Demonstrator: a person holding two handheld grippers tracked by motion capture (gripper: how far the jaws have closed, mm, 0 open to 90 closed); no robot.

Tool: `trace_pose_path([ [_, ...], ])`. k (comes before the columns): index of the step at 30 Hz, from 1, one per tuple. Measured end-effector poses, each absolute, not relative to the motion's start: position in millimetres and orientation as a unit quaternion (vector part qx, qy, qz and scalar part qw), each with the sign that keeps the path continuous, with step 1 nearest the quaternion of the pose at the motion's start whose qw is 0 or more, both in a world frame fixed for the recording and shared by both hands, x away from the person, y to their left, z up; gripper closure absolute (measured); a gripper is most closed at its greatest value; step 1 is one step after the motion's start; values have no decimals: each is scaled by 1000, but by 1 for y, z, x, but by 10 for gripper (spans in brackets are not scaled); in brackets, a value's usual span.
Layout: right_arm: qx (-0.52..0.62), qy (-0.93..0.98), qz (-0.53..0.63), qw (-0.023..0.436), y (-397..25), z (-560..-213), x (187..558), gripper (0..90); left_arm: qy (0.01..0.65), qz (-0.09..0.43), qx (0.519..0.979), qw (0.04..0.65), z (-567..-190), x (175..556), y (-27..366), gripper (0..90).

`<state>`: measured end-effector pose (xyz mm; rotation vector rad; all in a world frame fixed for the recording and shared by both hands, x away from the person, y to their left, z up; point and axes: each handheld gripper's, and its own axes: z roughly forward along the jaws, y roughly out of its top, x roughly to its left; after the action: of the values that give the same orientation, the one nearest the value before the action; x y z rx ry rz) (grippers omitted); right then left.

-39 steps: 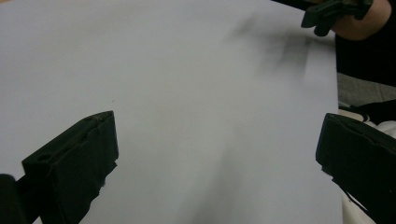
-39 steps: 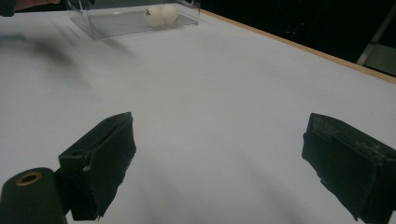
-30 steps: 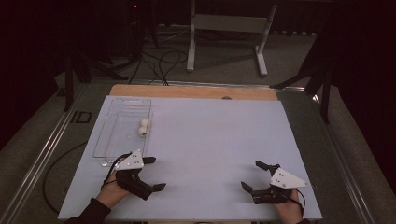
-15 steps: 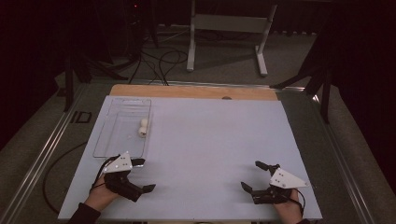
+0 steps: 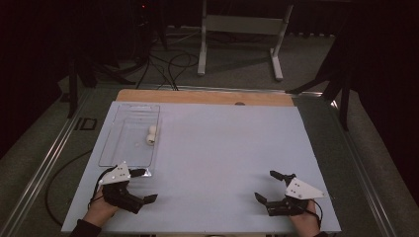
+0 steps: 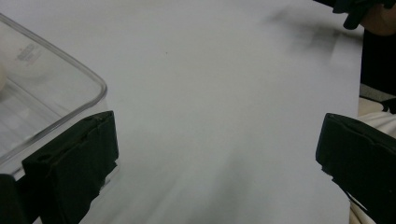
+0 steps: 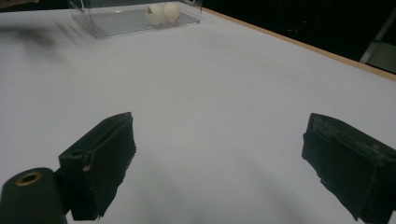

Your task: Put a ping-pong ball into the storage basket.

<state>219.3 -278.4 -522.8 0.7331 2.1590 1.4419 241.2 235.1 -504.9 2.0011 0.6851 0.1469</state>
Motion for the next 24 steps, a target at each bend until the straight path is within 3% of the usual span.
trace_pose_path([
  [24,267,781,522,217,-278,-523,219,93,308,71,798,513,-509,239,233,1],
])
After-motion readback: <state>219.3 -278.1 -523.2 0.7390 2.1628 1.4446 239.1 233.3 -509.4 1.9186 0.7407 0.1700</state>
